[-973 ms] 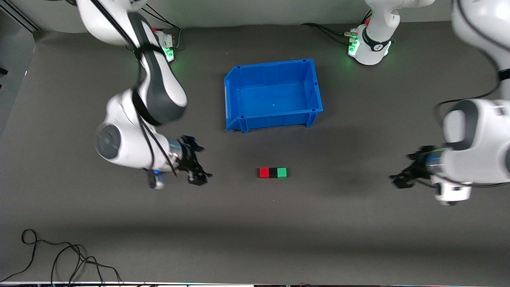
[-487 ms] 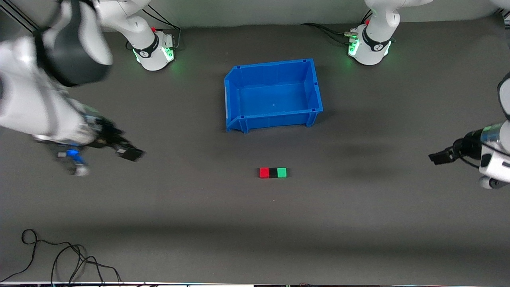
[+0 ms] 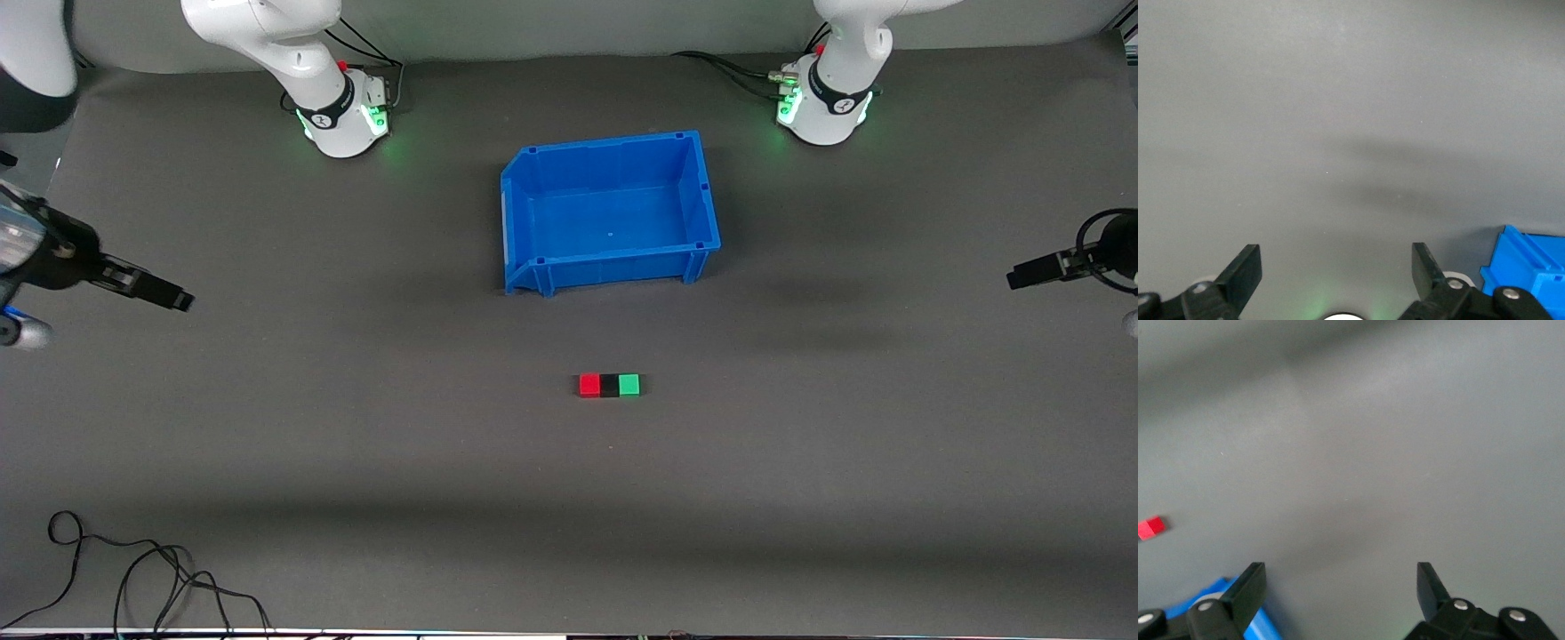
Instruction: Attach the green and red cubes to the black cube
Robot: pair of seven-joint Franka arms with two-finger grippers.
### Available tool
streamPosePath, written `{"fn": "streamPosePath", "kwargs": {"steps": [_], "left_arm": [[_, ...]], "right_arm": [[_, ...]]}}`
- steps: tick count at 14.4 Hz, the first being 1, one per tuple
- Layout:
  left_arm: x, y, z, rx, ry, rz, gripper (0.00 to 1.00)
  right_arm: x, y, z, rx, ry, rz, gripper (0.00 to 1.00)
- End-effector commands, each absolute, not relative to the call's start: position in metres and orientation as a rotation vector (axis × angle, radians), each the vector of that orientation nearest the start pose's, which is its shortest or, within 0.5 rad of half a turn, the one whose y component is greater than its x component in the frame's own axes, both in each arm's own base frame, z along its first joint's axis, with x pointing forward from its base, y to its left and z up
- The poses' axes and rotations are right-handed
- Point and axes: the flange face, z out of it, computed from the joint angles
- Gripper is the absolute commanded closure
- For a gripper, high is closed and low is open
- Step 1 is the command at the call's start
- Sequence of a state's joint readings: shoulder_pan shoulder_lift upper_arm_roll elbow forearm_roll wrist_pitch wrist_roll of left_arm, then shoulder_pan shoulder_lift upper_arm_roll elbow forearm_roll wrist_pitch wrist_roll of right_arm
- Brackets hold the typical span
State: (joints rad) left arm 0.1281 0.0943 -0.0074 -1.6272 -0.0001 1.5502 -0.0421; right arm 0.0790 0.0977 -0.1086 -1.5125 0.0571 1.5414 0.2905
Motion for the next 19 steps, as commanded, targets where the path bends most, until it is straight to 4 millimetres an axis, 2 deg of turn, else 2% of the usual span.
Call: {"fn": "streamPosePath", "kwargs": {"steps": [1,2,4,6,8,11,16,19], "left_arm": [[0.560,0.055,0.556,-3.143,-0.056,0.270,0.00],[0.559,0.051,0.563,-3.149,-0.022,0.250,0.00],[0.558,0.043,0.574,-3.151,-0.012,0.212,0.00],[0.559,0.024,0.578,-3.144,-0.024,0.202,0.00],[0.559,0.019,0.576,-3.132,-0.033,0.200,0.00],[0.562,0.017,0.580,-3.148,-0.027,0.152,0.00],[0.568,0.013,0.582,-3.142,-0.021,0.082,0.00],[0.568,0.017,0.586,-3.136,-0.026,0.067,0.00]], "right_arm": [[0.575,-0.036,0.597,-3.104,0.244,0.027,0.00],[0.574,-0.048,0.598,-3.105,0.198,0.020,0.00],[0.574,-0.048,0.598,-3.106,0.181,0.015,0.00],[0.575,-0.038,0.597,-3.107,0.158,0.015,0.00],[0.574,-0.023,0.592,-3.109,0.130,0.014,0.00],[0.563,-0.021,0.599,-3.108,0.126,-0.043,0.00],[0.563,-0.028,0.606,-3.158,0.032,-0.062,0.00],[0.564,-0.028,0.607,-3.155,0.042,-0.060,0.00]]}}
